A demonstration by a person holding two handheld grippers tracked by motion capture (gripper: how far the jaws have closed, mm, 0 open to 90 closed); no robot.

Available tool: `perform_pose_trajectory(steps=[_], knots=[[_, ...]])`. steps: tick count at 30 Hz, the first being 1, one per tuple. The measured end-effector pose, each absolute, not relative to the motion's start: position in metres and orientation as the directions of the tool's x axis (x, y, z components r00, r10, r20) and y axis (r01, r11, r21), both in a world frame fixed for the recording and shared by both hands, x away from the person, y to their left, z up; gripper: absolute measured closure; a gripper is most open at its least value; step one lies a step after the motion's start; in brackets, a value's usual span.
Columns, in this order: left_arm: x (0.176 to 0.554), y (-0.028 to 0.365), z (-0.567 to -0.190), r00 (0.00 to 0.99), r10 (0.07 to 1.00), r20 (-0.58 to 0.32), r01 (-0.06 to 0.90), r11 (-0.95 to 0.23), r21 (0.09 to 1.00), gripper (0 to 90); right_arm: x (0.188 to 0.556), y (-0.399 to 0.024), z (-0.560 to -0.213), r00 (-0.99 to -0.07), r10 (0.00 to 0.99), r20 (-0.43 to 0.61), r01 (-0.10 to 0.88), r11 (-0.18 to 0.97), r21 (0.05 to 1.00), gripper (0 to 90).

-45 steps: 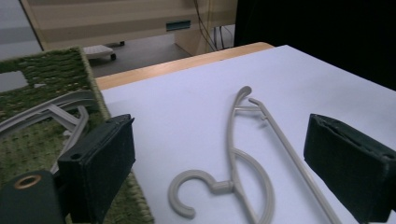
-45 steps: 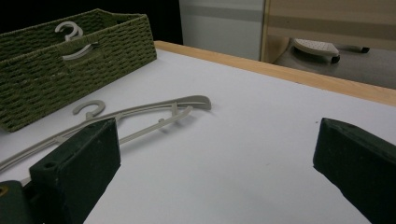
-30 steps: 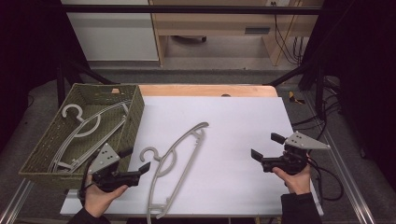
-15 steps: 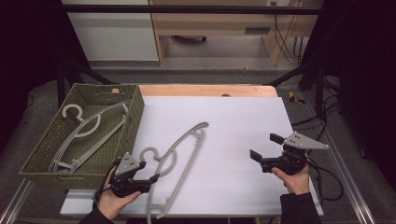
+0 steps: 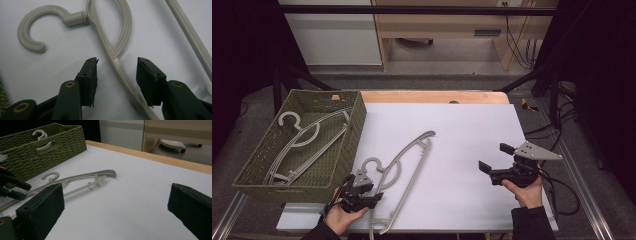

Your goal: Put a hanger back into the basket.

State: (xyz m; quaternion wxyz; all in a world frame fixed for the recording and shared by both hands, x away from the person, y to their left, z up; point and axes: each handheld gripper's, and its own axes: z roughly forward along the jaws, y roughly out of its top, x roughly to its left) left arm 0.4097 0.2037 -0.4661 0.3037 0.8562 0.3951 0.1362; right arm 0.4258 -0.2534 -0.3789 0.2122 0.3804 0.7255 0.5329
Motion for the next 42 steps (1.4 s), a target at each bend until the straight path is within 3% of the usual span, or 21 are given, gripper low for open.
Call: perform_pose_trajectory(steps=[12, 23, 34, 38, 42], knots=[[0.413, 0.196, -0.464, 0.632, 0.775, 0.002, 0.627, -0.512, 0.587, 68.8, 0.426, -0.25, -0.378, -0.621, 0.779, 0.086, 0.321, 0.152, 0.935, 1.0], [0.422, 0.198, -0.461, 0.625, 0.779, -0.045, 0.66, -0.497, 0.564, 71.6, 0.426, -0.25, -0.379, -0.62, 0.78, 0.087, 0.325, 0.154, 0.933, 1.0], [0.437, 0.2, -0.463, 0.635, 0.772, -0.024, 0.607, -0.479, 0.634, 77.2, 0.426, -0.251, -0.379, -0.62, 0.78, 0.088, 0.325, 0.153, 0.933, 1.0], [0.435, 0.201, -0.465, 0.621, 0.783, -0.032, 0.619, -0.465, 0.632, 75.7, 0.426, -0.25, -0.379, -0.621, 0.779, 0.089, 0.326, 0.153, 0.933, 1.0], [0.428, 0.197, -0.466, 0.607, 0.795, -0.021, 0.636, -0.47, 0.612, 67.0, 0.425, -0.251, -0.378, -0.62, 0.78, 0.084, 0.32, 0.155, 0.935, 1.0]])
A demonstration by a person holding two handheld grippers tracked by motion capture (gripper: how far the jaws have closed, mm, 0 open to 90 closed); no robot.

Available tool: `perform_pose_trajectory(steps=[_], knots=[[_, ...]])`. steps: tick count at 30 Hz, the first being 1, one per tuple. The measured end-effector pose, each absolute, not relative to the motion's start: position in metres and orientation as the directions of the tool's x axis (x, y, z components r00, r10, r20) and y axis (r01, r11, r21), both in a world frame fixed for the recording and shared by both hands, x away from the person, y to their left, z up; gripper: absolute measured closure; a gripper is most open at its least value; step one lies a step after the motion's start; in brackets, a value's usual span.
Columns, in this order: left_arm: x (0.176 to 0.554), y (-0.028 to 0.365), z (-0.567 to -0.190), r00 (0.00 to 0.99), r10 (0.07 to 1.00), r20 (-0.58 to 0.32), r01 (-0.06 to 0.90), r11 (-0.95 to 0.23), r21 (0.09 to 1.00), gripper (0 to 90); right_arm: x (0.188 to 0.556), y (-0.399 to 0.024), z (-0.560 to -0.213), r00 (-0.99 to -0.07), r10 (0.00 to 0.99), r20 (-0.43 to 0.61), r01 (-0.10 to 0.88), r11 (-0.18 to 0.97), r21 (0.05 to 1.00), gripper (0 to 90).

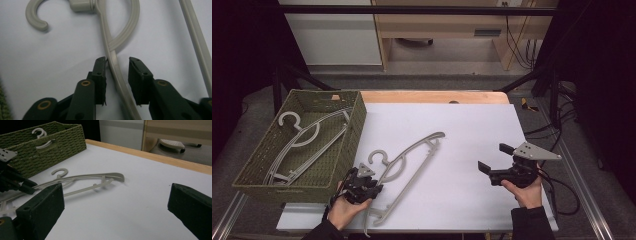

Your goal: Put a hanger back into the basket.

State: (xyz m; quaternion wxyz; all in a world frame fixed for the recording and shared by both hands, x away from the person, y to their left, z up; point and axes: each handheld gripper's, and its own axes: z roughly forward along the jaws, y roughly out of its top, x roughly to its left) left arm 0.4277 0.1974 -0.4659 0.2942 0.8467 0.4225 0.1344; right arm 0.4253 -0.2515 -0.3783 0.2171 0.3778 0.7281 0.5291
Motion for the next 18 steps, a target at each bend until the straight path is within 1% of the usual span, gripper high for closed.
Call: perform_pose_trajectory(steps=[1, 2, 5, 9, 11, 12, 13, 15, 18], knots=[[0.425, 0.197, -0.465, 0.604, 0.797, -0.018, 0.647, -0.477, 0.595, 65.3, 0.425, -0.252, -0.378, -0.619, 0.78, 0.086, 0.321, 0.151, 0.935, 1.0], [0.424, 0.197, -0.464, 0.6, 0.8, -0.004, 0.648, -0.483, 0.588, 65.5, 0.425, -0.252, -0.378, -0.618, 0.781, 0.092, 0.323, 0.145, 0.935, 1.0], [0.421, 0.198, -0.462, 0.591, 0.807, 0.002, 0.663, -0.487, 0.568, 72.3, 0.424, -0.252, -0.378, -0.621, 0.778, 0.091, 0.322, 0.148, 0.935, 1.0], [0.424, 0.199, -0.461, 0.588, 0.809, -0.019, 0.675, -0.477, 0.564, 74.4, 0.425, -0.251, -0.378, -0.619, 0.78, 0.09, 0.324, 0.149, 0.934, 1.0], [0.425, 0.202, -0.461, 0.59, 0.807, -0.024, 0.671, -0.474, 0.57, 78.0, 0.425, -0.251, -0.378, -0.62, 0.78, 0.089, 0.324, 0.151, 0.934, 1.0], [0.427, 0.204, -0.462, 0.593, 0.805, -0.013, 0.661, -0.478, 0.579, 79.7, 0.425, -0.251, -0.378, -0.619, 0.78, 0.089, 0.324, 0.15, 0.934, 1.0], [0.428, 0.206, -0.462, 0.602, 0.798, -0.023, 0.662, -0.483, 0.573, 81.8, 0.425, -0.251, -0.378, -0.619, 0.78, 0.089, 0.324, 0.15, 0.934, 1.0], [0.429, 0.207, -0.462, 0.608, 0.793, -0.038, 0.659, -0.477, 0.581, 81.8, 0.425, -0.251, -0.378, -0.62, 0.78, 0.089, 0.323, 0.15, 0.934, 1.0], [0.427, 0.205, -0.461, 0.619, 0.786, -0.012, 0.651, -0.504, 0.568, 80.8, 0.425, -0.251, -0.379, -0.622, 0.779, 0.083, 0.32, 0.156, 0.934, 1.0]])
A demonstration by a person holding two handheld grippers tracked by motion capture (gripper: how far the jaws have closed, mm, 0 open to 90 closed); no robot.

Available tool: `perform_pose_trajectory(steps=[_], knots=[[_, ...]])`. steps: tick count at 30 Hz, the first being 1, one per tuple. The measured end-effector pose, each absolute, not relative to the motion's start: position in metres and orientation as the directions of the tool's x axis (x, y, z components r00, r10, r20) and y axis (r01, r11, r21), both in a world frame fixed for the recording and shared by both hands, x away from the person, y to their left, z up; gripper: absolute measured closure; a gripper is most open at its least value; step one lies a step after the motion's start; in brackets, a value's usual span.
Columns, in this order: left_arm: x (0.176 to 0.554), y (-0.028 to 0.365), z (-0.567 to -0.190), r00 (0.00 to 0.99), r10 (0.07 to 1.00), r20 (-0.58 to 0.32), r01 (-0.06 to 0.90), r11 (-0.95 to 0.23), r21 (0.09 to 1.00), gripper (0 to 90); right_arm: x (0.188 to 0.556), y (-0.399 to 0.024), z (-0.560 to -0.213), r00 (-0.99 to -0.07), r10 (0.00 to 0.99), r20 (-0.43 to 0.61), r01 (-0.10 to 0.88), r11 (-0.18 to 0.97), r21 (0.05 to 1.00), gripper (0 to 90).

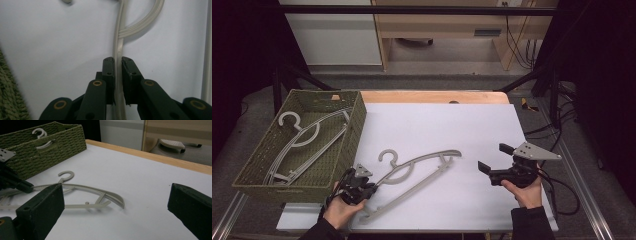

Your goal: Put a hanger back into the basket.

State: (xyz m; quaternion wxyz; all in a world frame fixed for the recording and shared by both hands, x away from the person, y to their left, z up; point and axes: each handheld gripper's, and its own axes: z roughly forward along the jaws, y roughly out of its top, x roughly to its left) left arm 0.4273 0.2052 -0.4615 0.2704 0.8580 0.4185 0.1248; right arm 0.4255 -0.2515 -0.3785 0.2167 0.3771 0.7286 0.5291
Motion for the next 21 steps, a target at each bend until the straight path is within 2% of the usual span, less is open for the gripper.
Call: perform_pose_trajectory(steps=[2, 5, 9, 12, 17, 21], knots=[[0.4266, 0.2049, -0.4609, 0.619, 0.785, -0.024, 0.656, -0.5, 0.565, 72.6, 0.4254, -0.2515, -0.3785, -0.621, 0.779, 0.084, 0.323, 0.157, 0.933, 1.0], [0.4225, 0.2035, -0.4587, 0.613, 0.79, -0.003, 0.672, -0.52, 0.527, 71.1, 0.4249, -0.2519, -0.378, -0.621, 0.779, 0.085, 0.321, 0.154, 0.934, 1.0], [0.4235, 0.2023, -0.4562, 0.603, 0.798, -0.002, 0.7, -0.528, 0.481, 73.3, 0.4242, -0.2525, -0.3774, -0.623, 0.777, 0.09, 0.321, 0.149, 0.935, 1.0], [0.4239, 0.201, -0.4555, 0.597, 0.803, 0.002, 0.708, -0.527, 0.469, 79.5, 0.4243, -0.2519, -0.3775, -0.621, 0.778, 0.091, 0.323, 0.149, 0.935, 1.0], [0.4235, 0.2028, -0.4557, 0.597, 0.802, 0.008, 0.702, -0.527, 0.479, 82.0, 0.4245, -0.2522, -0.3776, -0.623, 0.777, 0.086, 0.321, 0.153, 0.935, 1.0], [0.4189, 0.205, -0.4554, 0.602, 0.798, 0.029, 0.667, -0.523, 0.531, 82.1, 0.4246, -0.252, -0.3776, -0.622, 0.778, 0.091, 0.323, 0.149, 0.935, 1.0]])
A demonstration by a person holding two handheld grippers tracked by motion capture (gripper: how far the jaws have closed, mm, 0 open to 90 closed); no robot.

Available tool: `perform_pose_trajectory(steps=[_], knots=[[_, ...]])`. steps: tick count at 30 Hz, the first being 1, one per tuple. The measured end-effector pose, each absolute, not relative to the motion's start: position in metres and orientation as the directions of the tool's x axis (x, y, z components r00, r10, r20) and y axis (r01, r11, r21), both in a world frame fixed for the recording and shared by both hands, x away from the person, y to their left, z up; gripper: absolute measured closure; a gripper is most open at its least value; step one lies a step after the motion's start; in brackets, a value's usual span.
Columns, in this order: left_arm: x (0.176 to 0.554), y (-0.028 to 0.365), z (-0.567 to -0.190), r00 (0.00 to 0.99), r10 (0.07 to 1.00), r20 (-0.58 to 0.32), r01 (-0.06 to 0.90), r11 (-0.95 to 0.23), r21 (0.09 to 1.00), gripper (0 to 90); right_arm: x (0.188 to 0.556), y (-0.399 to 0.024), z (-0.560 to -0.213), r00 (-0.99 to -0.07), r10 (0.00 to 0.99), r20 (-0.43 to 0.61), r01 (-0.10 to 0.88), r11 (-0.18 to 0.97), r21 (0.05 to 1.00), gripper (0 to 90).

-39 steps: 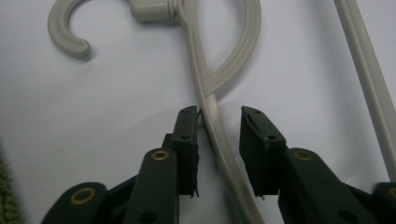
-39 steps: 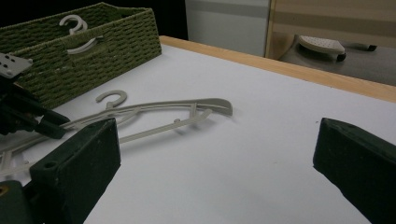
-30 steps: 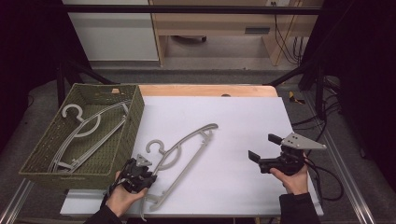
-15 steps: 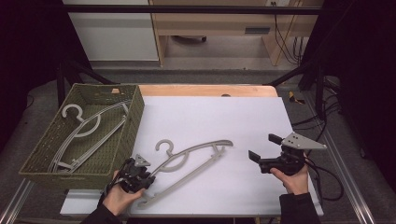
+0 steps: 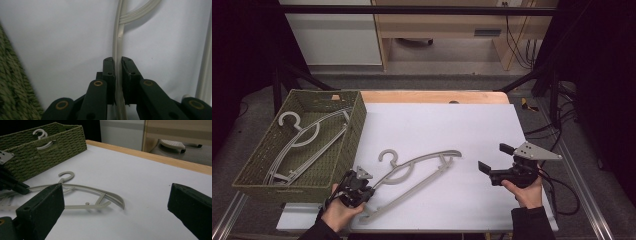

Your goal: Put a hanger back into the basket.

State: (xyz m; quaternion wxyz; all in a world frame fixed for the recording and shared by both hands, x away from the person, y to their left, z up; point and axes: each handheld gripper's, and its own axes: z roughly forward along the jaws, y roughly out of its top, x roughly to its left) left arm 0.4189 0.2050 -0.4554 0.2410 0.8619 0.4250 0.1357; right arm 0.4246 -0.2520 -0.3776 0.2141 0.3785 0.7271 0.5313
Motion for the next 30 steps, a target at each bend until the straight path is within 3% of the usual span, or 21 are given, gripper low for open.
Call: perform_pose_trajectory(steps=[19, 30], knots=[[0.401, 0.221, -0.412, 0.609, 0.793, -0.005, 0.542, -0.411, 0.733, 82.8, 0.424, -0.253, -0.377, -0.625, 0.775, 0.093, 0.322, 0.147, 0.935, 1.1], [0.388, 0.233, -0.377, 0.599, 0.8, 0.014, 0.419, -0.328, 0.847, 83.0, 0.425, -0.252, -0.378, -0.621, 0.778, 0.093, 0.324, 0.146, 0.935, 1.1]])
